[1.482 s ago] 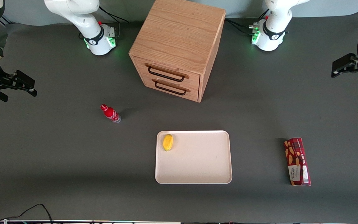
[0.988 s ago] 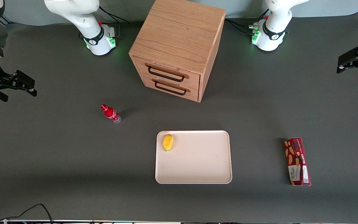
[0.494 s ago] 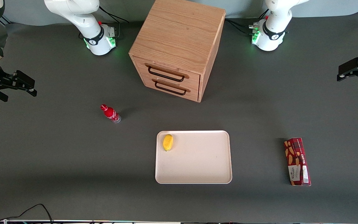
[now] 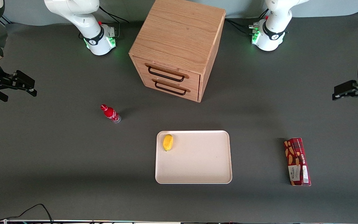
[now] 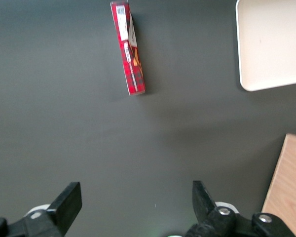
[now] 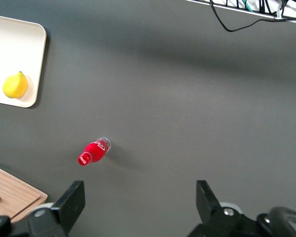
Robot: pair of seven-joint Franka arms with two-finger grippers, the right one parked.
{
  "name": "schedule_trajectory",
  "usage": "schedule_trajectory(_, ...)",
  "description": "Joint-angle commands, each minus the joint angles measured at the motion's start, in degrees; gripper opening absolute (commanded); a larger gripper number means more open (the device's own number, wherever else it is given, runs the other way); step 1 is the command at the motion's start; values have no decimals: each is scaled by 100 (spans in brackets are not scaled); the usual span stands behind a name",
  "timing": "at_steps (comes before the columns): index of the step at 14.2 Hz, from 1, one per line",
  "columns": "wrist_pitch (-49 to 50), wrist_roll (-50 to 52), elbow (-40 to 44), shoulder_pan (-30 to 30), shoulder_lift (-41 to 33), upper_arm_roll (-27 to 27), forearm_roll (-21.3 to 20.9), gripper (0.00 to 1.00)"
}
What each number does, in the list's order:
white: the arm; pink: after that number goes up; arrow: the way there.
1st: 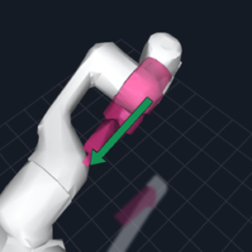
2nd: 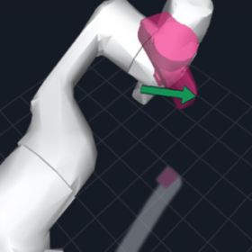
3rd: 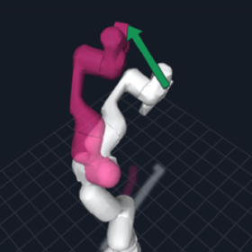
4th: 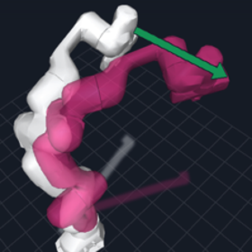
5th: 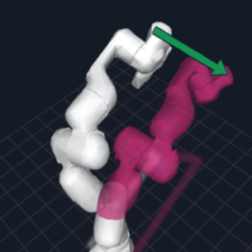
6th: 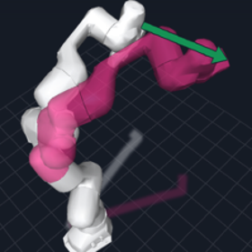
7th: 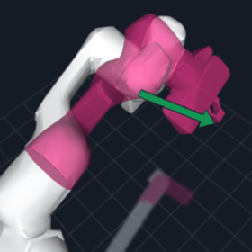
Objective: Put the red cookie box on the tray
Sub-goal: 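Move the open left gripper toward the red cookie box, then lower the left gripper over the red cookie box and close on it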
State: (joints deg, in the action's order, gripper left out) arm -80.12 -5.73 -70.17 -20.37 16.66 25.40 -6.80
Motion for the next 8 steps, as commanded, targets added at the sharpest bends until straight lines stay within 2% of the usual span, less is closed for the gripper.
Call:
schedule_trajectory(1, -581, 186, 4, 6, 433, 18, 13, 100)
schedule_trajectory(3, -1239, 362, -14, 50, 863, 18, -49, 100)
schedule_trajectory(8, -2909, 442, -145, 68, 1997, 18, -742, 100)
